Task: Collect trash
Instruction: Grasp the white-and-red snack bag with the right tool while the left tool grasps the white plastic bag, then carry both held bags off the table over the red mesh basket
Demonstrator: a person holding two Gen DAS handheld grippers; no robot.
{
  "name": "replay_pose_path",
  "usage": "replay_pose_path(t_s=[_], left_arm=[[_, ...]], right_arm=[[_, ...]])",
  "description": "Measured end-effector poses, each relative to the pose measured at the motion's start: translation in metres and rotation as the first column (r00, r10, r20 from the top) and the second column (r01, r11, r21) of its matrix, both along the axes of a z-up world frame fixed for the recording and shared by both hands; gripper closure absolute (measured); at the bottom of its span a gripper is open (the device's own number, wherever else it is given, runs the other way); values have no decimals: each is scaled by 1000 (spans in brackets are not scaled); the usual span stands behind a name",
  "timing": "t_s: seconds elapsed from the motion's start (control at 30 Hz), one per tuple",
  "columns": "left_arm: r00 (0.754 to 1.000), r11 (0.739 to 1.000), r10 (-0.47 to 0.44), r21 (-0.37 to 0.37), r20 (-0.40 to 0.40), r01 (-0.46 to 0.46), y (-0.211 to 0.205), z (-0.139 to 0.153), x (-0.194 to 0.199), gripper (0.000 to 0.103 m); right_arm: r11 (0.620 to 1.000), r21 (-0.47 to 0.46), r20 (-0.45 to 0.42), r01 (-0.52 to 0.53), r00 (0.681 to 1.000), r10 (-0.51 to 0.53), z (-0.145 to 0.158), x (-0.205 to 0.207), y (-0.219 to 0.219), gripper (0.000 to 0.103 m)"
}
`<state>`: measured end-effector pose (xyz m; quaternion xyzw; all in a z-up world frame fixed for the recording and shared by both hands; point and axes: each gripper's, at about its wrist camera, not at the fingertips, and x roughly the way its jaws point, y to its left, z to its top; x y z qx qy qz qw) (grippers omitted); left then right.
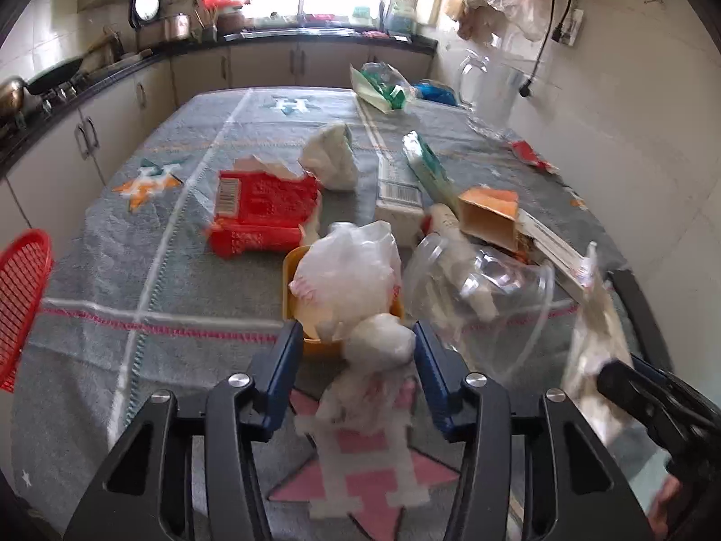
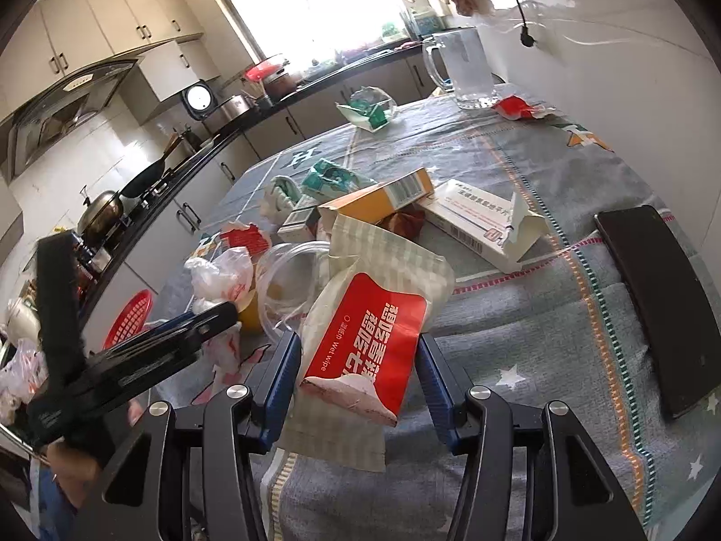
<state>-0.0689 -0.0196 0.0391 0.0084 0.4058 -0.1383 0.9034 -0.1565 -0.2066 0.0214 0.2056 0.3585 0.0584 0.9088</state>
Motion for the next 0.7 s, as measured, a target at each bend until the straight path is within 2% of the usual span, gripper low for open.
replay_pose_path(t_s=[0.03, 0.07, 0.1, 0.37, 0.7], left_arm=[[1000, 1000, 3, 14, 10, -3, 0, 0, 1, 63], [1000, 1000, 5, 25, 19, -6, 0, 0, 0, 72], [1000, 1000, 8, 24, 25, -9, 2, 0, -1, 74], [997, 1000, 9, -17, 78, -7, 24, 12, -23, 75], [975, 995, 89, 24, 205, -96, 58, 33, -56, 75]], right_arm=[[1000, -3, 4, -5, 1000, 5, 0, 0, 1, 46], [1000, -5, 8, -9, 1000, 9, 1, 0, 2, 46], [1000, -6, 10, -12, 1000, 12, 0, -1, 2, 46], [999, -28, 46, -36, 998, 37, 8, -5, 12, 46], [989, -98, 80, -113, 989, 121, 22, -6, 48, 46]])
